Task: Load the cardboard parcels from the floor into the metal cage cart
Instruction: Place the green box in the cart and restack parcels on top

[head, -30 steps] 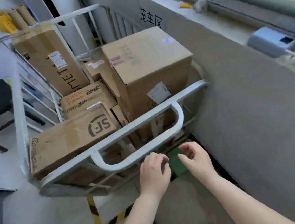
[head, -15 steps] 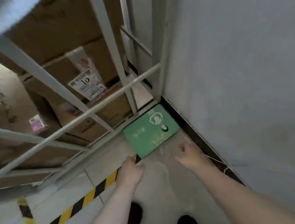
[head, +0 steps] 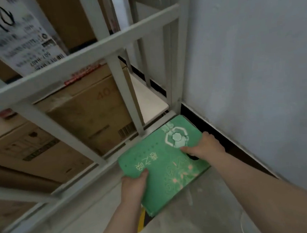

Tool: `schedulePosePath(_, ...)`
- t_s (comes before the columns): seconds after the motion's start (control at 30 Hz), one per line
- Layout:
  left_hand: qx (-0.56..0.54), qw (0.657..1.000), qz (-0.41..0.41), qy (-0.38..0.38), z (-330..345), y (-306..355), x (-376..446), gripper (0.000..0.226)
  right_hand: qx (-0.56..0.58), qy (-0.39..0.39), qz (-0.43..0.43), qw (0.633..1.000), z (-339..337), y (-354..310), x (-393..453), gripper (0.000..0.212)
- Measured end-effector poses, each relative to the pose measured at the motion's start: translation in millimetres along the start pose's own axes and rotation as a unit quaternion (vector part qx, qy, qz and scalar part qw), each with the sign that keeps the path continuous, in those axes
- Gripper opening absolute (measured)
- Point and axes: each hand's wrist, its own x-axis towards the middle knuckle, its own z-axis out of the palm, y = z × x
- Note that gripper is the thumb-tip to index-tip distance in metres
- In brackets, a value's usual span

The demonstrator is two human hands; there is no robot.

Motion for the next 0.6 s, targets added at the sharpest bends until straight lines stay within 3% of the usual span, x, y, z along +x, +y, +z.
schedulePosePath(0.1, 0.006, 0.999, 0.036, 0.03, -21.9, 13.3, -32.9, 0.047, 0.068, -0.004, 0.008, 0.998, -13.3, 3.0, -32.1, 0.089)
schedulePosePath(0.27, 0.017, 0.999, 0.028, 0.04, -94.4, 60.7, -170.9, 0.043, 0.118, -0.007, 0.032, 0.992, -91.9, -9.8, -160.2, 0.091)
schedulePosePath(0.4, 0.031, 0.994, -0.013, 0.101, -176.3, 101.0, -329.1, 0.044, 0.099, -0.058, 0.041, 0.993, -187.6, -54.7, -304.0, 0.075)
schedulePosePath(0.6, 0.027, 0.982, -0.043, 0.184, -309.3, 145.6, -512.5, 0.046, 0.054, -0.118, -0.032, 0.991, -281.0, -130.2, -498.6, 0.074)
